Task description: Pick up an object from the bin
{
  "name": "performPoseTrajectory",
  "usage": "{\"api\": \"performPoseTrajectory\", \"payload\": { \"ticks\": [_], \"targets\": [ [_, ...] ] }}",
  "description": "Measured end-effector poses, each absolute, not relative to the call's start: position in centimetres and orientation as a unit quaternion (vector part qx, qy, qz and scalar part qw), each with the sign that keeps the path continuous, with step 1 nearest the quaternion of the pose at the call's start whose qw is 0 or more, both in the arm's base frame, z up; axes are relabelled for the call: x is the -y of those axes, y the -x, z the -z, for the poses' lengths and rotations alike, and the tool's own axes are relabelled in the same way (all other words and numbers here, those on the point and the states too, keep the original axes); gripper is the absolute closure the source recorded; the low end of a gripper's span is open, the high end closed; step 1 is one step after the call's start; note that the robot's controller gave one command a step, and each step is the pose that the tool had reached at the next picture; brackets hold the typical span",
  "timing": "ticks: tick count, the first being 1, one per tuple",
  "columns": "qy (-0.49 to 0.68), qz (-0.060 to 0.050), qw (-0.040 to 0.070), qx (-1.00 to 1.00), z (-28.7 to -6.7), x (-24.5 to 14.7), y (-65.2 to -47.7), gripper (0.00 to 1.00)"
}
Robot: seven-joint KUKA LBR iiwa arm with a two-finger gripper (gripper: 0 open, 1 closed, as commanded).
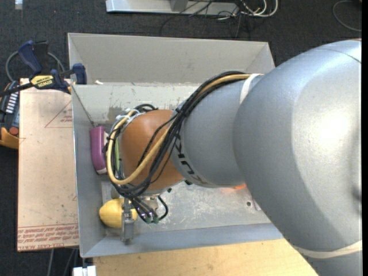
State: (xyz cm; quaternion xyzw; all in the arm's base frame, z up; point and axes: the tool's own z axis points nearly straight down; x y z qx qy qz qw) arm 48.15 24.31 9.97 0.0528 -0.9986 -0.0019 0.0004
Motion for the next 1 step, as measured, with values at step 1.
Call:
{"api": "performPoseTrajectory", "payload": {
  "ticks": [1],
  "targets": [
    [-0.091,0.004,-0.008,0.996,-7.13,-24.74,-48.71,0.00]
  ]
}}
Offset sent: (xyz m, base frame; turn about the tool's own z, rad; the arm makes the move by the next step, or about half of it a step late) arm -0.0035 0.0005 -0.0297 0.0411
